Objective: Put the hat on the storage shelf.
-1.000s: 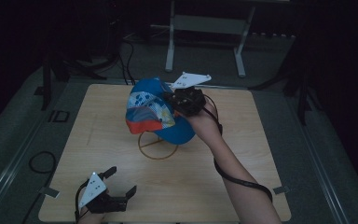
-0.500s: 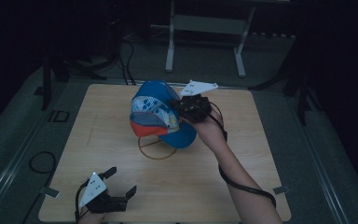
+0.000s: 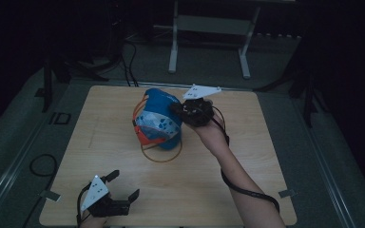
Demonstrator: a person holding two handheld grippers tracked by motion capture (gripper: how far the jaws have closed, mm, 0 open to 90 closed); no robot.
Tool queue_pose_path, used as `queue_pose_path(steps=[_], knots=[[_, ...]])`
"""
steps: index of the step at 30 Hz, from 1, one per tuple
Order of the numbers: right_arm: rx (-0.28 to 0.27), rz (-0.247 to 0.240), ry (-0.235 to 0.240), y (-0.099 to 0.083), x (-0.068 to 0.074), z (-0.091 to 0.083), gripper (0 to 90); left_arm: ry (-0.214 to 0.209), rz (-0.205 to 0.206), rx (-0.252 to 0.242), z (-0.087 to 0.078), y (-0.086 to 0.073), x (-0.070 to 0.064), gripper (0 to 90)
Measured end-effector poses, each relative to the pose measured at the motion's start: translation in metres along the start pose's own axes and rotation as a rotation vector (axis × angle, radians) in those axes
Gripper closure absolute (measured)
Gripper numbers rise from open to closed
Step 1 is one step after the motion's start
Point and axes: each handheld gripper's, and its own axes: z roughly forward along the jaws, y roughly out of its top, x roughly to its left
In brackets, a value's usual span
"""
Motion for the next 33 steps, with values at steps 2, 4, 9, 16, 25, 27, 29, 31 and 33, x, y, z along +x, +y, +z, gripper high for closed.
queue_pose_path(steps=[2,4,9,16,25,27,29,31,33], knots=[[0.006,-0.001,0.004,0.000,0.001,0.001,80.1,0.000,0.004,0.001,0.000,0.000,0.000,1.6],[0.005,-0.001,0.004,-0.001,0.001,0.002,79.2,-0.002,0.001,0.001,0.000,0.000,0.000,1.5],[-0.007,0.010,0.004,-0.001,0.000,-0.002,73.5,-0.003,-0.001,0.001,0.000,-0.001,0.000,1.6],[-0.030,0.016,0.029,-0.005,0.001,-0.011,55.2,-0.006,-0.002,0.000,0.001,-0.001,0.000,1.6],[-0.047,0.027,0.094,-0.021,0.005,-0.022,27.3,-0.010,0.002,0.007,0.002,-0.001,0.000,1.6],[-0.047,0.032,0.124,-0.025,0.006,-0.023,20.0,-0.013,0.001,0.005,0.002,-0.001,-0.001,1.6],[-0.041,0.023,0.129,-0.030,0.008,-0.022,16.7,-0.012,0.000,0.003,0.002,-0.001,-0.001,1.6],[-0.034,0.023,0.149,-0.035,0.010,-0.022,13.6,-0.011,-0.002,0.003,0.002,-0.001,-0.001,1.6],[-0.036,0.020,0.151,-0.042,0.012,-0.021,13.8,-0.014,-0.004,0.004,0.001,-0.002,-0.001,1.6]])
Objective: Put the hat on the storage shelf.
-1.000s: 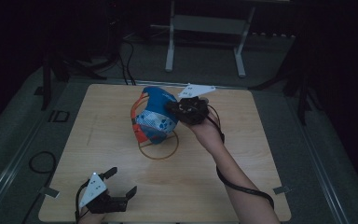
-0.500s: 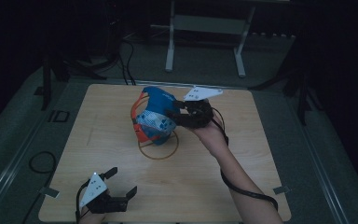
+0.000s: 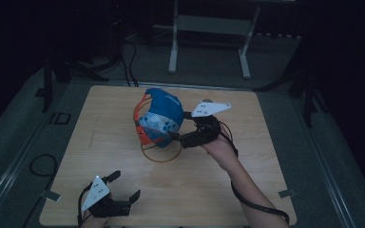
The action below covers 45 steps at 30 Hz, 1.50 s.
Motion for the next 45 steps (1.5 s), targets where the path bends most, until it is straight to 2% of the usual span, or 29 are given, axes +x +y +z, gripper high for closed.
queue_pose_path(steps=[5,11,27,33,45], knots=[[0.005,-0.019,0.027,-0.018,0.003,0.003,13.6,0.005,-0.001,-0.005,-0.001,0.000,0.000,1.6],[0.014,-0.020,0.025,-0.033,0.004,0.005,13.6,0.004,-0.002,-0.006,-0.002,-0.001,0.000,1.6],[0.025,0.009,0.032,-0.082,0.009,0.000,13.2,0.001,0.008,0.000,0.000,-0.002,0.000,1.6],[0.045,0.034,0.044,-0.105,0.009,-0.003,13.2,-0.004,0.013,0.006,0.001,-0.003,0.000,1.6],[0.094,0.042,0.020,-0.147,0.004,-0.012,13.3,-0.012,0.013,0.017,0.004,-0.005,0.000,1.6]])
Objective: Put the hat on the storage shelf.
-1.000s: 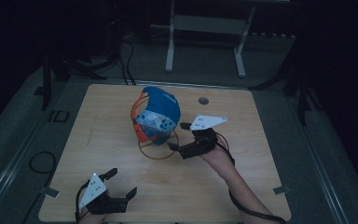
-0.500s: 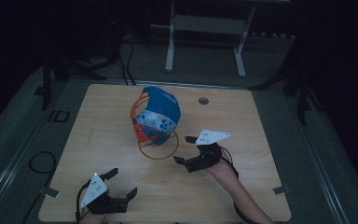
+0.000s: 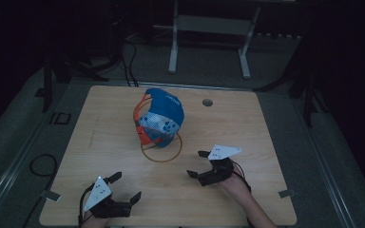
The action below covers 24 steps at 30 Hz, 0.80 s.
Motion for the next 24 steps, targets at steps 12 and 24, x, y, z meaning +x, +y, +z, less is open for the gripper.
queue_pose_path(steps=[12,24], knots=[[0.027,0.011,0.001,-0.033,0.001,-0.013,13.6,-0.002,0.000,-0.003,0.000,0.000,0.000,1.6],[0.027,0.033,-0.026,-0.054,-0.002,-0.024,13.6,-0.004,-0.001,-0.001,0.000,0.000,0.000,1.6]])
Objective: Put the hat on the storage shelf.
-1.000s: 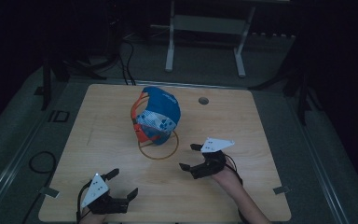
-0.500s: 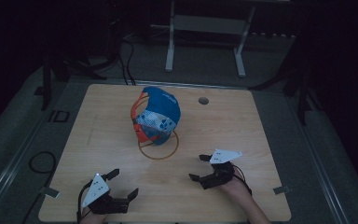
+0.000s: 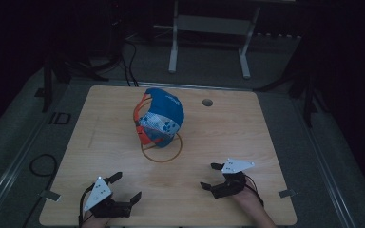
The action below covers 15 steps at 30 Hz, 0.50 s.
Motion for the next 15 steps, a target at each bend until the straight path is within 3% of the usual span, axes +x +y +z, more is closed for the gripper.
queue_pose_path(steps=[15], knots=[[-0.014,0.029,-0.051,-0.013,-0.009,-0.013,13.7,-0.003,-0.002,-0.002,-0.001,-0.001,0.000,1.6]])
